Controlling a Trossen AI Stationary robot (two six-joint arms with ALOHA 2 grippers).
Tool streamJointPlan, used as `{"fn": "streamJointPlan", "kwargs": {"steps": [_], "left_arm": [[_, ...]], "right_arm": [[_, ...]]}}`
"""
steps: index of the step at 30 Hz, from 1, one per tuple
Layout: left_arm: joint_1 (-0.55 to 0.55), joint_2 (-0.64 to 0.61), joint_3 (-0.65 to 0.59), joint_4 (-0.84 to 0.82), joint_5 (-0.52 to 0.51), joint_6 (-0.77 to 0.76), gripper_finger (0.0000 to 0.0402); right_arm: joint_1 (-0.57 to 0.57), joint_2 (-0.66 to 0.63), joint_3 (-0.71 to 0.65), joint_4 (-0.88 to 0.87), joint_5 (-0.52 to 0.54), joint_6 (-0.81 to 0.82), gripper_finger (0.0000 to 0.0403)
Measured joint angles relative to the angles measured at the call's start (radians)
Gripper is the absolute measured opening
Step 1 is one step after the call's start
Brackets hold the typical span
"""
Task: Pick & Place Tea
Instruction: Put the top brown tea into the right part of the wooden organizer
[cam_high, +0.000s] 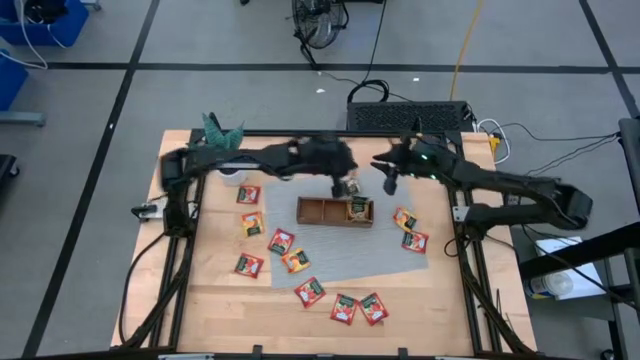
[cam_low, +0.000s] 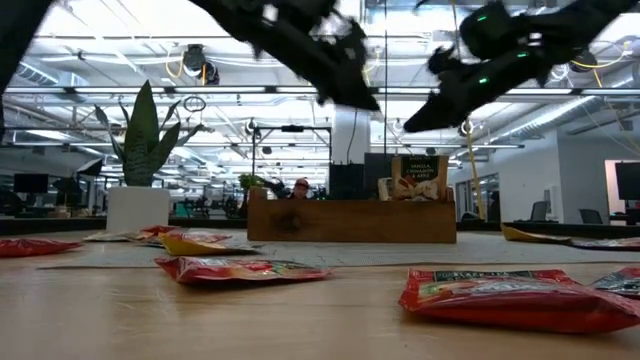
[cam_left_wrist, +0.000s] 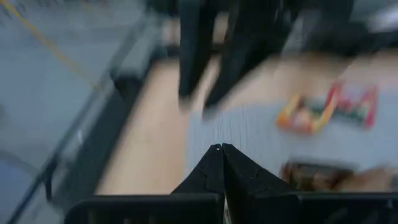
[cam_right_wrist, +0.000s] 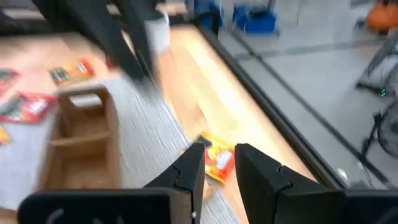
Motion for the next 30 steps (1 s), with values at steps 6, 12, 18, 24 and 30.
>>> {"fn": "streamJointPlan", "kwargs": {"steps": [6,12,18,24,30], "left_arm": [[0.000,-0.322,-0.400,0.357,-0.008,-0.071,0.0002],[-0.003,-0.517,-0.709,0.652,-0.017,-0.125,0.0007],[-0.002,-0.582,-0.822,0.664,-0.035,-0.128,0.0003],[-0.002,-0.579,-0.837,0.651,-0.035,-0.113,0.0027],[-0.002,-0.578,-0.838,0.628,-0.036,-0.083,0.0034]], "right_arm": [[-0.010,0.319,0.230,-0.198,-0.052,-0.088,0.0075],[0.017,0.554,0.443,-0.438,-0.053,-0.130,0.0082],[0.063,0.704,0.613,-0.588,-0.053,-0.152,0.0155],[0.080,0.802,0.668,-0.603,-0.048,-0.159,0.0225],[0.062,0.866,0.686,-0.625,-0.021,-0.158,0.0232]]}}
